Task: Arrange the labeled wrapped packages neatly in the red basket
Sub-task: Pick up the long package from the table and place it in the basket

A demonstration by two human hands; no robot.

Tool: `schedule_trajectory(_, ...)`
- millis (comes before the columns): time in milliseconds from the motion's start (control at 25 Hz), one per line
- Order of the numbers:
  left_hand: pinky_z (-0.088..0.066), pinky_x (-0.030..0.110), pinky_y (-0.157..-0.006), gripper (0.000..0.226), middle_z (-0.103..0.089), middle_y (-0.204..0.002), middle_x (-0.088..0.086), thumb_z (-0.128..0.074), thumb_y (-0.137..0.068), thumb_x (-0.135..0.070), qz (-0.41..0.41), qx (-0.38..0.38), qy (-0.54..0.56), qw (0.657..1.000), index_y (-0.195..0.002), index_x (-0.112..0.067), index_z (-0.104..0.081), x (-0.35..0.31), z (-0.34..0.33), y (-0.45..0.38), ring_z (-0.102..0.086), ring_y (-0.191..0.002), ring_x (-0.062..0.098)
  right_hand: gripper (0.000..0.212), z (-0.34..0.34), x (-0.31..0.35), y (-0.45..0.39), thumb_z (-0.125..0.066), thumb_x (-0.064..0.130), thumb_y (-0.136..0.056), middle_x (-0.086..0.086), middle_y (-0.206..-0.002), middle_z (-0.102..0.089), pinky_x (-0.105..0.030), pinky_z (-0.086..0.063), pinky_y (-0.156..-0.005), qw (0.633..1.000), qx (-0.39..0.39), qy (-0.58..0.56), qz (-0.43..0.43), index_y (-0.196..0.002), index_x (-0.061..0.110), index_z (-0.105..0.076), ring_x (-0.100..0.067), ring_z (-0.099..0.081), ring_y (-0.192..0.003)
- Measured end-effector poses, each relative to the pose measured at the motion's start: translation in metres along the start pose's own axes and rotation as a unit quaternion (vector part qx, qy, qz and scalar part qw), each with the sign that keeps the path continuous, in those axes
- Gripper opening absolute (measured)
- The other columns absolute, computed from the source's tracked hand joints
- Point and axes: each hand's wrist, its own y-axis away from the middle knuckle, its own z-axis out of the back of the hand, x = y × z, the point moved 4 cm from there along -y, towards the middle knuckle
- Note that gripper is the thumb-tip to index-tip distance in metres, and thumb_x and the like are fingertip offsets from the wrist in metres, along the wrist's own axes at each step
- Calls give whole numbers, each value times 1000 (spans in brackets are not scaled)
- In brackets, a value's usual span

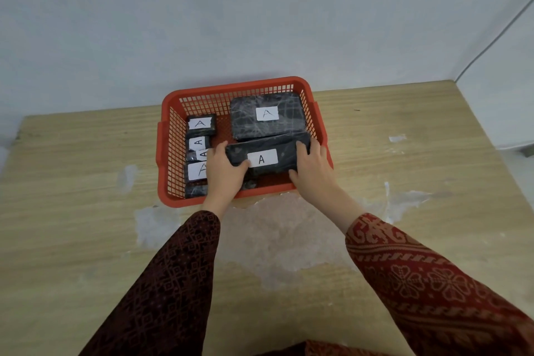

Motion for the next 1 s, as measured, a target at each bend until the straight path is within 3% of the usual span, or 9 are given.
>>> schedule_trajectory(200,-36,27,-85,59,-58,-121,14,-80,-72,-27,-48,39,-57,996,-121,-12,-53,-1,-6,0,-52,-112,29,74,-10,3,-11,-50,41,-95,-27,-156,-2,-44,-28,-112,996,83,16,-27,-149,3,-16,-40,-14,-142)
schedule_trajectory(360,-39,34,-98,59,-57,-127,15,-80,-73,-33,-37,75,-99,991,-122,-10,-58,1,-10,-4,-48,-120,29,87,-23,3,-21,-32,59,-94,-25,-156,16,-48,-15,-117,980,192,-4,-60,-150,2,0,-36,6,-146)
schedule_trajectory(440,-37,37,-103,64,-54,-131,16,-79,-73,-36,-29,88,-117,989,-126,-8,-57,1,-12,-4,-44,-124,31,89,-26,4,-23,-28,62,-93,-25,-155,20,-47,-9,-119,977,209,-2,-54,-150,1,4,-35,12,-146)
schedule_trajectory(720,-37,39,-106,64,-40,-129,14,-82,-70,-33,-20,69,-110,991,-123,-3,-60,-2,-11,-3,-39,-123,34,84,-35,7,-6,-18,63,-93,-22,-159,-5,-44,-14,-119,980,195,41,-1,-149,0,-14,-32,-5,-147)
schedule_trajectory(1000,-38,43,-102,43,-56,-123,19,-67,-84,-35,-84,75,-181,977,-118,-7,-64,-14,-5,2,-42,-121,36,88,-30,17,-14,-10,66,-92,-25,-157,-3,-47,-12,-119,951,287,113,6,-148,-1,-12,-37,-4,-146)
